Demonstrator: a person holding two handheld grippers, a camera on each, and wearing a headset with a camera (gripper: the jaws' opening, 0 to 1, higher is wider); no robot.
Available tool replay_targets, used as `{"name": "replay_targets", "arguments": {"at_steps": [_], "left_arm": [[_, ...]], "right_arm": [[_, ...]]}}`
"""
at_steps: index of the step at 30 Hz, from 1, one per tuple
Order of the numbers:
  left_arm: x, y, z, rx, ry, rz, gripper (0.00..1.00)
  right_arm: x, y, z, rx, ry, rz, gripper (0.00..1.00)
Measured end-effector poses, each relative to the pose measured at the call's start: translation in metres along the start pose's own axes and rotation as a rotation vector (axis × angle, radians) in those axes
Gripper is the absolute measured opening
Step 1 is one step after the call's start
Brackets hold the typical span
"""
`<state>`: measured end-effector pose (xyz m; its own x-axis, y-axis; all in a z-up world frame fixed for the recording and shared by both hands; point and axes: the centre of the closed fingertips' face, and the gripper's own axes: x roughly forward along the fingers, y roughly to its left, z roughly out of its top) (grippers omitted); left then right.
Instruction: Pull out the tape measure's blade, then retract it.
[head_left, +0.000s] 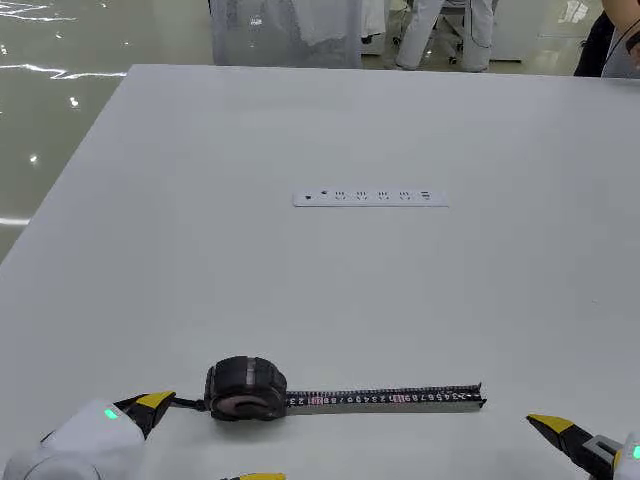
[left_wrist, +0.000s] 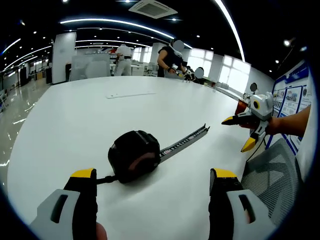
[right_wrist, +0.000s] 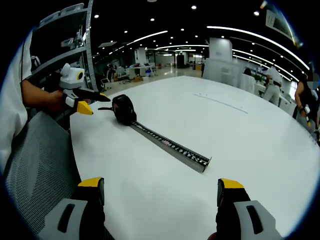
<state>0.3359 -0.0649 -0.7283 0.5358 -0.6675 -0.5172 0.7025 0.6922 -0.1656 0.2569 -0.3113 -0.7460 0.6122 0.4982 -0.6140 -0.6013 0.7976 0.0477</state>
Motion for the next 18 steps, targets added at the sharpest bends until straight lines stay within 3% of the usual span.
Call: {"name": "replay_targets", "arguments": {"at_steps": [11, 18], "left_arm": [[0.021, -0.005, 0.004, -0.015, 0.004, -0.007, 0.89], [0.025, -0.008, 0.003, -0.027, 0.009, -0.009, 0.88]], "right_arm": [[-0.001, -0.009, 0.004, 0.017, -0.016, -0.011, 0.94], [0.000, -0.009, 0.005, 0.013, -0.014, -0.008, 0.93]]}}
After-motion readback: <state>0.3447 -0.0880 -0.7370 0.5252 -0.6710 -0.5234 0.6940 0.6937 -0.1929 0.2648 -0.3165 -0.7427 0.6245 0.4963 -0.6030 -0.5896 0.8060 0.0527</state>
